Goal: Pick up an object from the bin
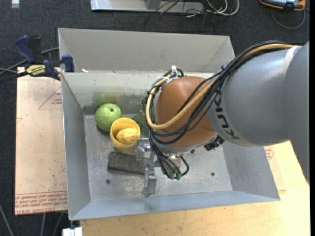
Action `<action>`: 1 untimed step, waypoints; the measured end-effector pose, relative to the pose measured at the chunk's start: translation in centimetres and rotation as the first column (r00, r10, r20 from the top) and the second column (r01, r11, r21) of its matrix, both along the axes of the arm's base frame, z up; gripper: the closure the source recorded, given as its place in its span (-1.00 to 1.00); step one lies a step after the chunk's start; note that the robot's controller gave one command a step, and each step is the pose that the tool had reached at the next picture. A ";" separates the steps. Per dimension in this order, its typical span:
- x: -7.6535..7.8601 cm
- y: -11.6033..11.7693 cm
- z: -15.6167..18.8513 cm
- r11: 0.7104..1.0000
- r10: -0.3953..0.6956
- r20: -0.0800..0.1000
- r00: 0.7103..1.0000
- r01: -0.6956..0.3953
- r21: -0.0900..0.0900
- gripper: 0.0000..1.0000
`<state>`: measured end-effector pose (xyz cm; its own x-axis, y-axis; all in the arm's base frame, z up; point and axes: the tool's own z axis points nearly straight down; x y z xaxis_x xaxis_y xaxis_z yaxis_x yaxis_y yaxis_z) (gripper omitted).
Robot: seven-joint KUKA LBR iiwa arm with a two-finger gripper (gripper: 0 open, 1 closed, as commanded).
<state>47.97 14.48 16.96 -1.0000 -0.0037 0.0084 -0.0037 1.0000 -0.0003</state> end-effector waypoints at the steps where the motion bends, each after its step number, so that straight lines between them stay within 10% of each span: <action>1: 0.2 -0.1 0.4 1.000 -0.004 0.008 1.000 0.004 0.001 -1.00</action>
Offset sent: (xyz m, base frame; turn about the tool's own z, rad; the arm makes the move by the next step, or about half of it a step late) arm 0.0710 -0.0011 -0.0681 -0.1118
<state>48.18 14.40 17.35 -1.0000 0.0001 0.0006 0.0001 1.0000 0.0010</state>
